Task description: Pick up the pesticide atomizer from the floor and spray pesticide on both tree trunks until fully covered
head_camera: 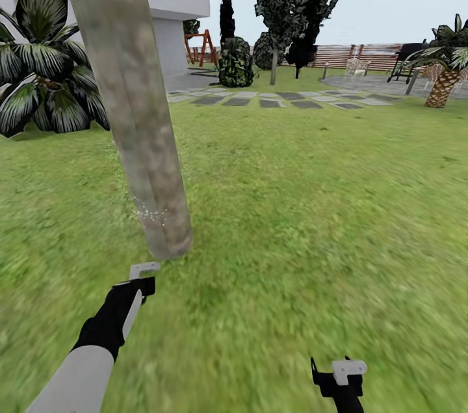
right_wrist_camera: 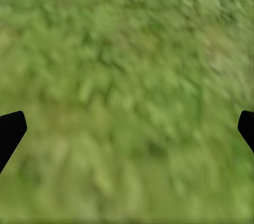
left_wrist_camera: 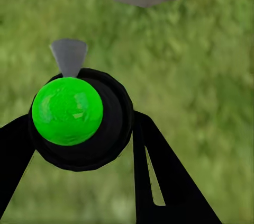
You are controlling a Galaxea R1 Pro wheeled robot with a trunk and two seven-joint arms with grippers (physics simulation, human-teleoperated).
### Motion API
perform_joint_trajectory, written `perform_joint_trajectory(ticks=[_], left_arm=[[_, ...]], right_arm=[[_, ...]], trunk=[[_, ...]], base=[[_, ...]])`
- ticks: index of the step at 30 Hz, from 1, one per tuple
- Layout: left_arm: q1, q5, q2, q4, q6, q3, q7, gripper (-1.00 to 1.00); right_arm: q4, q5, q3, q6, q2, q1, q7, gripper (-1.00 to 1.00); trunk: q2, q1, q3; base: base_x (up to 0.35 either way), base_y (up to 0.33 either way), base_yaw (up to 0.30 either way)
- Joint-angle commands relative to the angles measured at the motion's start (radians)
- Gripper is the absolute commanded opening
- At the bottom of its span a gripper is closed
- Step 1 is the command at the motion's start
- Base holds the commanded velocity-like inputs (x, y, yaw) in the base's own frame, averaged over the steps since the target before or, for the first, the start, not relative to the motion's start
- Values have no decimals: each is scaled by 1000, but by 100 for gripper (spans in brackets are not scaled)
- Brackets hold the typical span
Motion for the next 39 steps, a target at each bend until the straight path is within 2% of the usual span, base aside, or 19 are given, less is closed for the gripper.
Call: perform_joint_trajectory(ticks=[1, 3, 5, 8, 12, 14, 16, 18, 23, 28, 31, 33, 37, 39], left_arm=[[-5, 0, 2, 4, 2, 0, -2, -100], [-21, -3, -1, 15, 14, 1, -4, -100], [-71, -2, -4, 18, 44, 1, -6, -100], [-119, -2, -7, 19, 105, 0, -7, -100], [-180, 0, -22, 17, 143, -1, -10, -100], [-213, -2, -45, 17, 181, -19, -10, -100], [-234, -2, -53, 16, 201, -45, -9, -100], [-240, -4, -48, 3, 210, -62, -9, -100], [-234, -4, -22, -5, 213, -67, -15, -100], [-238, -1, -33, -7, 216, -65, -15, -100], [-239, 0, -27, -7, 225, -66, -15, -100], [-239, -4, -15, -7, 226, -64, -17, -100], [-241, 3, 54, -6, 228, -58, -18, -100], [-240, 3, 53, -6, 228, -63, -18, -100]], right_arm=[[0, 0, 0, 0, 0, 0, -1, 100], [1, 0, 1, 1, 0, 0, -1, 100], [1, 0, 0, 1, 0, 0, -1, 100], [1, 0, 1, 1, 0, 0, -2, 100], [1, 0, 0, 1, 0, 0, -2, 100], [1, 0, 0, 1, 0, 0, -2, 100], [1, 0, 0, 1, 0, 0, -2, 100], [1, 0, 0, 1, 0, 0, -2, 100], [1, 0, 0, 1, 0, 0, -2, 100], [1, 0, 0, 1, 0, 0, -2, 100], [1, 0, 0, 1, 0, 0, -2, 100], [1, 0, 0, 1, 0, 0, -2, 100], [1, 0, 0, 1, 0, 0, -2, 100], [1, 0, 0, 1, 0, 0, -2, 100]], trunk=[[0, 0, 0], [0, 0, 0], [0, 0, 0], [0, 0, 0], [0, 0, 0], [0, 0, 0], [0, 0, 0], [0, 0, 0], [0, 0, 0], [0, 0, 0], [0, 0, 0], [0, 0, 0], [0, 0, 0], [0, 0, 0]], base=[[0, 0, 0], [0, 0, 19], [0, 0, 144], [0, 0, 236], [0, 0, 58], [0, 0, 6], [0, 0, 2], [0, 0, 0], [135, 0, 0], [290, 0, 0], [56, 0, 0], [7, 0, 0], [1, 0, 0], [0, 0, 0]])
